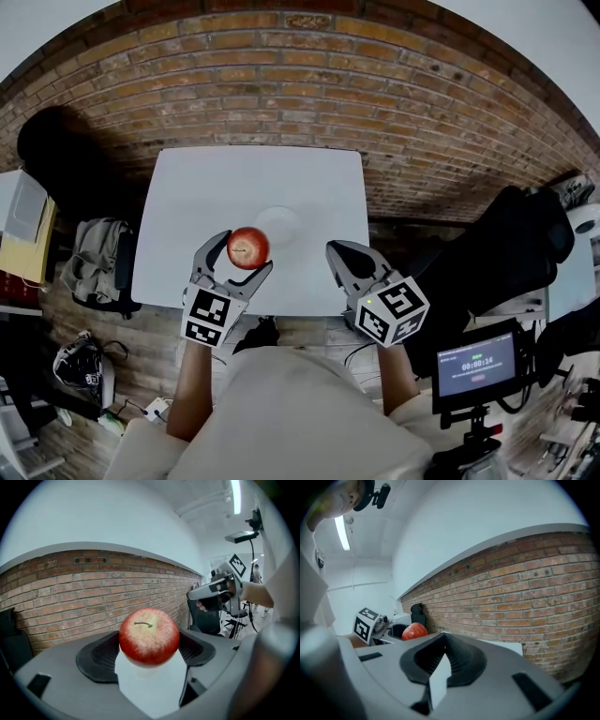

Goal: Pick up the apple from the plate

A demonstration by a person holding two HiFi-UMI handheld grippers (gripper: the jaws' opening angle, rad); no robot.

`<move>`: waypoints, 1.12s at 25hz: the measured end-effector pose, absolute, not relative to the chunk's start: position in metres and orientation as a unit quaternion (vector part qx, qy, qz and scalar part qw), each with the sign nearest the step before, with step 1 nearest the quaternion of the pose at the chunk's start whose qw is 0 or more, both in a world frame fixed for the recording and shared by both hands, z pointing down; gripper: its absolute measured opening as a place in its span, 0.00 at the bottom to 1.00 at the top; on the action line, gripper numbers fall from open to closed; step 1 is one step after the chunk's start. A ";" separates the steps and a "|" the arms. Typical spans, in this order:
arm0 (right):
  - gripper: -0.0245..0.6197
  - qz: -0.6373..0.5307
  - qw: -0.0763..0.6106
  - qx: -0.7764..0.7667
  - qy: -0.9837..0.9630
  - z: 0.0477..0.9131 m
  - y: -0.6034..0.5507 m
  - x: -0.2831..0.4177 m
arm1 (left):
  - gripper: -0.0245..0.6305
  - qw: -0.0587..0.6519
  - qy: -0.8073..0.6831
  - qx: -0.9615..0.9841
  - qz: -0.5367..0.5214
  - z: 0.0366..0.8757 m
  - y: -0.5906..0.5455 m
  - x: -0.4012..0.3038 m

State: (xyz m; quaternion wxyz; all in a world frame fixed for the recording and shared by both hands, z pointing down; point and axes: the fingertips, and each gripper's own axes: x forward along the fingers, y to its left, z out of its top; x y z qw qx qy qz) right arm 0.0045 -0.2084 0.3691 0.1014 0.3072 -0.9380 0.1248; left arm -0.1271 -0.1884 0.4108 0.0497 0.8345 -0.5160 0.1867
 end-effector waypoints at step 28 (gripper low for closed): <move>0.04 0.066 0.127 0.302 -0.943 0.358 -0.202 -0.005 | 0.64 0.022 -0.515 0.842 0.159 0.379 -0.182 -0.118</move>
